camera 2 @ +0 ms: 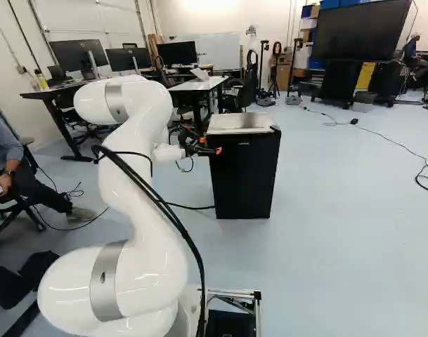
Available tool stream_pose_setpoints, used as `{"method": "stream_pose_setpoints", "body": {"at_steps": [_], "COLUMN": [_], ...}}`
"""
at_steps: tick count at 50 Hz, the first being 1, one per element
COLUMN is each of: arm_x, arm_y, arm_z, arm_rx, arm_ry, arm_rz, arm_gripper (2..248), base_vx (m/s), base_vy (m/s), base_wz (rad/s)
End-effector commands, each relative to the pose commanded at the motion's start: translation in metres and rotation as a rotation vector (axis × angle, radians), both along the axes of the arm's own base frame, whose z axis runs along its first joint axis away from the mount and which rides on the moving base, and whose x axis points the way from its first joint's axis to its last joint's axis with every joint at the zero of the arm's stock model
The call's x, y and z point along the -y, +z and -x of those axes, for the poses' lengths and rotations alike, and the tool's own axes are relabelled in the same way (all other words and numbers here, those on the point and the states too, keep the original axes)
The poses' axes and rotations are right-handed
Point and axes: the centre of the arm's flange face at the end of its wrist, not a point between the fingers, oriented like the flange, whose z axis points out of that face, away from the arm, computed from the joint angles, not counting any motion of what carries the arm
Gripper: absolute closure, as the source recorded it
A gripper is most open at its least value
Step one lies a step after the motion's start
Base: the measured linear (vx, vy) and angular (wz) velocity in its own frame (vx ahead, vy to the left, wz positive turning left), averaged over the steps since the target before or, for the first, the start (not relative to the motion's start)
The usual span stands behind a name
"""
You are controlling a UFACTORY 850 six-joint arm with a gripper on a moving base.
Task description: Open the fridge door
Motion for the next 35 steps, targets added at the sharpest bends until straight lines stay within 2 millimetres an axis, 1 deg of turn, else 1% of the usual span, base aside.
{"method": "stream_pose_setpoints", "body": {"at_steps": [12, 35], "arm_x": [0.016, 0.031], "arm_y": [0.001, 0.006], "arm_z": [0.009, 0.052], "arm_rx": [-0.017, -0.078], "arm_ry": [-0.040, -0.052], "arm_rz": [-0.005, 0.011], "arm_gripper": [3, 3], "base_vx": [0.001, 0.000], "base_vy": [0.001, -0.001], "base_wz": [0.008, -0.006]}}
